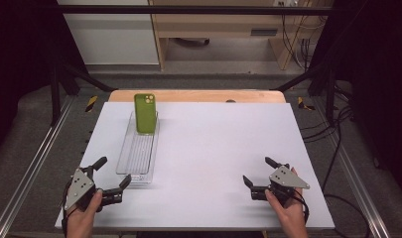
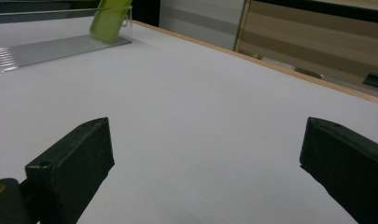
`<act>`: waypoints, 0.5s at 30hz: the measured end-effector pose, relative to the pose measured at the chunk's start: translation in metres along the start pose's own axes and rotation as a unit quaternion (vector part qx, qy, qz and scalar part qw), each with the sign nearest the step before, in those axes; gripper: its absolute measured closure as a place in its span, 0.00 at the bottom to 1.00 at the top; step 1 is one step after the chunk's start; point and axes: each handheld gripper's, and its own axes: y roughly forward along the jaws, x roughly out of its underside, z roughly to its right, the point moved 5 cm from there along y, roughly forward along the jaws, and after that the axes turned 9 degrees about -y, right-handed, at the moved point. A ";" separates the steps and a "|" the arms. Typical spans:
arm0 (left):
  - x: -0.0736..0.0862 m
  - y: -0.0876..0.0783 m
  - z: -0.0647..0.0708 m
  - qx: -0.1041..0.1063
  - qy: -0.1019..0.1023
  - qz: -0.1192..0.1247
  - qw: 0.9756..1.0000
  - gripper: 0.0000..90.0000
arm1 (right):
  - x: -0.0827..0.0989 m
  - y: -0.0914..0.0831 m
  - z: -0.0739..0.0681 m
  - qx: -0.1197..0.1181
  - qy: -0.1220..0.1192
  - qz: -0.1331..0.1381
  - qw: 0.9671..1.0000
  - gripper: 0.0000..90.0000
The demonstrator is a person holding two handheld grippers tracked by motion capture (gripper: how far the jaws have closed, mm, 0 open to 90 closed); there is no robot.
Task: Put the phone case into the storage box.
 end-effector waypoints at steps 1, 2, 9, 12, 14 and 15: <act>0.001 0.000 0.000 0.000 -0.001 -0.001 1.000 0.02 | 0.000 0.000 0.000 0.000 0.000 0.000 1.000 0.04; 0.001 0.000 0.000 0.000 -0.001 -0.001 1.000 0.02 | 0.000 0.000 0.000 -0.001 -0.001 0.001 1.000 0.04; 0.007 0.003 -0.004 -0.005 -0.005 -0.005 1.000 0.02 | 0.000 -0.001 0.000 -0.002 0.000 0.002 1.000 0.04; 0.010 0.003 -0.007 -0.008 -0.008 -0.005 1.000 0.02 | 0.000 -0.001 0.000 -0.001 -0.001 0.002 1.000 0.04; 0.012 0.004 -0.009 -0.010 -0.010 -0.004 1.000 0.02 | 0.000 -0.001 0.000 -0.001 -0.001 0.002 1.000 0.04; 0.013 0.004 -0.011 -0.010 -0.012 -0.005 1.000 0.02 | 0.000 -0.001 0.000 -0.001 -0.001 0.002 1.000 0.04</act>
